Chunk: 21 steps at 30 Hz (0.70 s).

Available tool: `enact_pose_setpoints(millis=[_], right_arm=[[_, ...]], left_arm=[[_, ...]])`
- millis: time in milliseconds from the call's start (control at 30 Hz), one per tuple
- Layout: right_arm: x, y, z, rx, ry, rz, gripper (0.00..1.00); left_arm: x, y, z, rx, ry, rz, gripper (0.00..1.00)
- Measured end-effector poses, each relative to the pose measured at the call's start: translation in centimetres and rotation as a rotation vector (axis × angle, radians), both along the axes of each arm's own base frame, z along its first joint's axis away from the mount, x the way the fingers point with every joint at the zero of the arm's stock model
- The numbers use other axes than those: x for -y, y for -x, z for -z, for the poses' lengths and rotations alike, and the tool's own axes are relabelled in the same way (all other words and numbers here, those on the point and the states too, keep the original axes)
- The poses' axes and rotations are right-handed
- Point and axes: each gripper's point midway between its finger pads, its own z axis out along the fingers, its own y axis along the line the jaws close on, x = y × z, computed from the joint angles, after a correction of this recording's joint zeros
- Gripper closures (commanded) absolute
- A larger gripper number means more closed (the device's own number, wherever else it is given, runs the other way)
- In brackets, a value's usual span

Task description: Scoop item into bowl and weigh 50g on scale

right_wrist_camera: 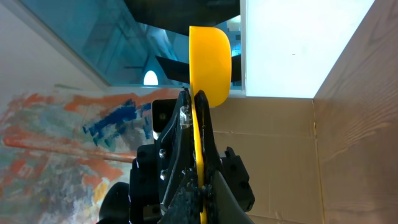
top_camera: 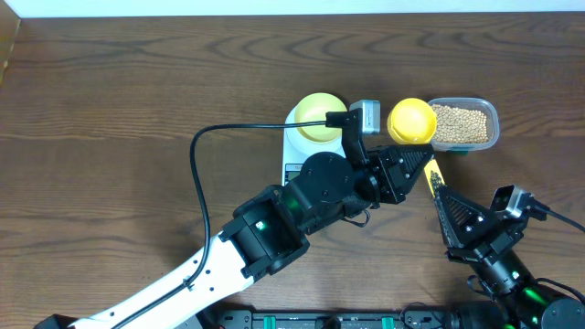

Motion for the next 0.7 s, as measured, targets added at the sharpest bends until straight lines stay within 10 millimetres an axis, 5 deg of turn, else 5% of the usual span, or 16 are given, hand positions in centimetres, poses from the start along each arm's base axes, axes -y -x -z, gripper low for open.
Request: enact_pose_setpoints(millis=[300,700], right_arm=[[0.02,0.0,-0.02,-0.006,-0.008,-0.001,0.74],[0.32,0.1,-0.9,0.034,-0.017,0.018,0.69]], left_arm=[[-0.01,-0.04,-0.11,0.003,0.004,-0.001,0.93],[-0.01,-0.04,-0.11,-0.006,0.008,-0.002,0.93]])
